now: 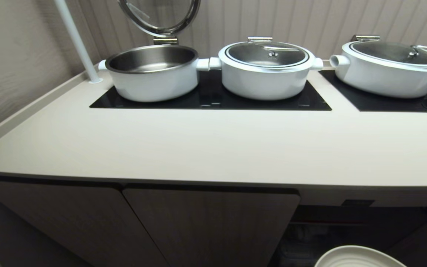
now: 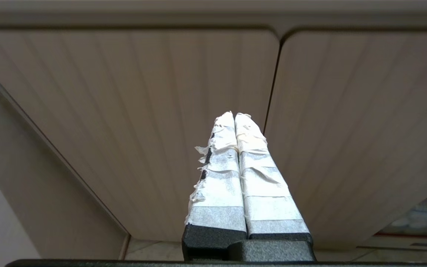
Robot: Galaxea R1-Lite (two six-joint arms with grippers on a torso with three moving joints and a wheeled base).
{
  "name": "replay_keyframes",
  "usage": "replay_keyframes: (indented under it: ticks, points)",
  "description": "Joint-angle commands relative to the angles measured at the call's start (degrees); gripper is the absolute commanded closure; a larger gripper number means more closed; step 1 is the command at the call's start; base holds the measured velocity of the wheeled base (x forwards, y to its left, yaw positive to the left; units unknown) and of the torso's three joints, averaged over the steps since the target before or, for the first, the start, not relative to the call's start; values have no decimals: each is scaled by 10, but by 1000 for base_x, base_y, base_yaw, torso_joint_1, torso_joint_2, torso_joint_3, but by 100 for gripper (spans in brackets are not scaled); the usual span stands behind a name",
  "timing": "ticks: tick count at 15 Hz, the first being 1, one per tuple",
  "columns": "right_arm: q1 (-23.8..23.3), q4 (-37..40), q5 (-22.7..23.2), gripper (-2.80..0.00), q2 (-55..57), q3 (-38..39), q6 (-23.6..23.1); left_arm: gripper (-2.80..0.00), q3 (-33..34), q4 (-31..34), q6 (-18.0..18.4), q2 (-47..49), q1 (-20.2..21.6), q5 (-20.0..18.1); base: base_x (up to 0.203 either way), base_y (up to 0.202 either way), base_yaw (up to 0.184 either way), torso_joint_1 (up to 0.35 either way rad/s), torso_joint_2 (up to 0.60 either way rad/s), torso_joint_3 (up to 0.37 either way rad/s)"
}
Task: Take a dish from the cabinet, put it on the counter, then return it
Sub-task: Put it back into the cabinet
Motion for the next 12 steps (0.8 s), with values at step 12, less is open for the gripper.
replay_keyframes:
  ticks: [12]
  points:
    - [0,3,0,0,2,9,2,0,0,0,0,0,0,0,0,0,0,-231,521,290]
